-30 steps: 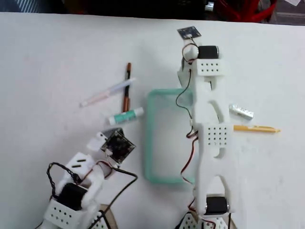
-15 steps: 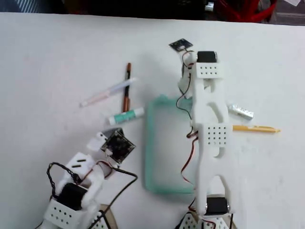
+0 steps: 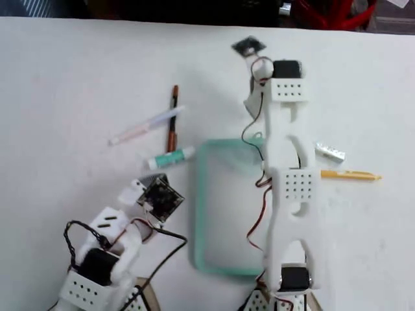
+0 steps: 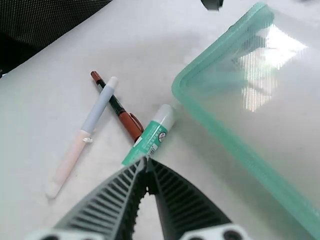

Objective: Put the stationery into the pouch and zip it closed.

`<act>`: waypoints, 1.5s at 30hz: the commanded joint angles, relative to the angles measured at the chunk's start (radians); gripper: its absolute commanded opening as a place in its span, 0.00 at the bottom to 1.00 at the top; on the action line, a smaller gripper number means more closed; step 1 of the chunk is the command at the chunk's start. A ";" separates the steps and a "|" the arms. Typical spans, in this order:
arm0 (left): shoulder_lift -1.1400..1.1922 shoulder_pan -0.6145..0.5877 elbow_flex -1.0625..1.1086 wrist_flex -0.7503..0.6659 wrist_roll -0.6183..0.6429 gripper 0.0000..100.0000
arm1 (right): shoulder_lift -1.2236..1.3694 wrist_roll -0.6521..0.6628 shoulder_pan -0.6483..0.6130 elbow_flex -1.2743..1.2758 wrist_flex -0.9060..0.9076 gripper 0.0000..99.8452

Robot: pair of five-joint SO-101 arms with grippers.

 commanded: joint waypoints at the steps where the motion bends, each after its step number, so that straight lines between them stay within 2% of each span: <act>1: -0.008 0.012 -0.003 -0.005 -0.008 0.02 | -0.180 -0.025 0.005 -0.003 0.002 0.02; 6: -0.008 0.012 -0.003 -0.005 -0.008 0.02 | -0.378 -0.011 -0.019 0.270 0.008 0.02; 7: -0.008 0.012 -0.003 -0.005 -0.008 0.02 | -0.432 0.026 -0.027 0.354 0.008 0.03; 9: -0.008 0.012 -0.003 -0.005 -0.008 0.02 | -0.541 0.224 -0.051 0.554 0.008 0.10; 11: -0.008 0.012 -0.003 -0.005 -0.008 0.02 | -0.654 0.460 -0.067 0.770 0.005 0.22; 13: -0.008 0.012 -0.003 -0.005 -0.008 0.02 | -0.742 0.575 -0.081 0.924 -0.002 0.32; 15: -0.008 0.012 -0.003 -0.005 -0.008 0.02 | -0.785 0.660 -0.091 1.005 -0.005 0.34; 17: -0.008 0.012 -0.003 -0.005 -0.008 0.02 | -0.792 0.707 -0.093 1.030 -0.002 0.34; 21: -0.008 0.010 -0.003 -0.005 -0.008 0.02 | -0.759 0.717 -0.090 1.017 -0.005 0.34; 31: -0.008 0.012 -0.003 -0.003 -0.008 0.02 | -0.415 0.720 -0.093 0.760 0.001 0.34; 37: -0.008 0.013 -0.003 -0.003 -0.008 0.02 | -0.312 0.789 -0.085 0.741 0.004 0.34; 39: -0.008 0.013 -0.003 -0.003 -0.008 0.02 | -0.309 0.790 -0.084 0.741 0.004 0.28; 44: -0.008 0.013 -0.003 -0.003 -0.008 0.02 | -0.305 0.804 -0.091 0.735 0.002 0.01; 45: -0.008 0.013 -0.003 -0.003 -0.008 0.02 | -0.306 0.832 -0.090 0.743 0.004 0.02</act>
